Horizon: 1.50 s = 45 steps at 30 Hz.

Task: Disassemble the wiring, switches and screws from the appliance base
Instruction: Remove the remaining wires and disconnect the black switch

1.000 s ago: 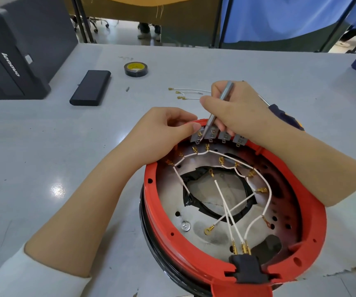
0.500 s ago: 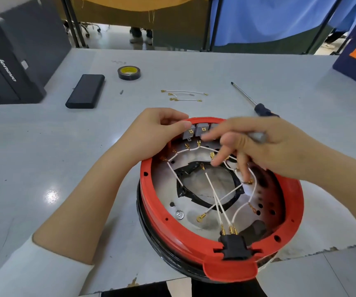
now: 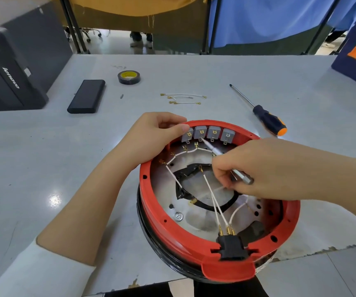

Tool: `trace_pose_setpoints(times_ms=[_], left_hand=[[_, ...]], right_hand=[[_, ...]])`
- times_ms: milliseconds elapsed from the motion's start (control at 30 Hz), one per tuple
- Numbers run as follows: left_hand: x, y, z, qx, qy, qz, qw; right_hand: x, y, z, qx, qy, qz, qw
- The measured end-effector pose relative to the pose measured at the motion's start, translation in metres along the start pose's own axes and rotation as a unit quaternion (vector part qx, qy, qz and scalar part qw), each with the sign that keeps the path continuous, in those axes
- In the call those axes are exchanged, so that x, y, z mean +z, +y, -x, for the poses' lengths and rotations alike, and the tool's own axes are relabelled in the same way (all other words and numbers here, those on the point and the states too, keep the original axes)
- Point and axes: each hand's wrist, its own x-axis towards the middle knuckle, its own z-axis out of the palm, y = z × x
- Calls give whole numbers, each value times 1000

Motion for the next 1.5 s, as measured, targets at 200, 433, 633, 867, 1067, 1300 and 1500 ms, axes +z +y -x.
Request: trace_pose_setpoints(times_ms=[200, 433, 633, 867, 1067, 1300, 1500], left_hand=[[1, 0, 0, 3, 3, 1, 1000], [1, 1, 0, -2, 5, 9, 1000], [0, 1, 1, 4, -5, 16, 1000], [1, 3, 0, 6, 1, 5, 1000], [1, 4, 2, 10, -8, 2, 1000], [-2, 13, -1, 34, 45, 13, 998], [-14, 35, 5, 90, 39, 104, 990]], right_hand=[[-10, -3, 2, -48, 186, 32, 981], [4, 5, -3, -84, 283, -8, 955], [12, 0, -6, -58, 283, -263, 921], [7, -2, -8, -51, 264, -303, 914], [-2, 8, -14, -14, 319, -226, 920], [-11, 20, -22, 14, 268, -356, 895], [-14, 21, -25, 25, 260, -461, 848]])
